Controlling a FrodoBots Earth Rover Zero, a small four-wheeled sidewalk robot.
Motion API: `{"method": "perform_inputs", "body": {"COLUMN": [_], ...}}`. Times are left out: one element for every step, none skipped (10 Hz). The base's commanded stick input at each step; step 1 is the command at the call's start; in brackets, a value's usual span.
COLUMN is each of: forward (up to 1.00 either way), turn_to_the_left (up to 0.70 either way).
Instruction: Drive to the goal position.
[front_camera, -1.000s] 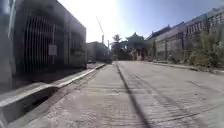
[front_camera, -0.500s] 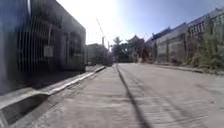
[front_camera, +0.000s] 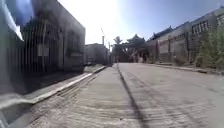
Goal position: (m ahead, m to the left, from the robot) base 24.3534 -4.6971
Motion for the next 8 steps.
{"method": "perform_inputs", "body": {"forward": [0.85,0.85,0.85,0.85,0.85,0.85,0.85,0.85], "turn_to_the_left": [-0.02,-0.02,-0.02,-0.02,-0.02,-0.02,-0.02,-0.02]}}
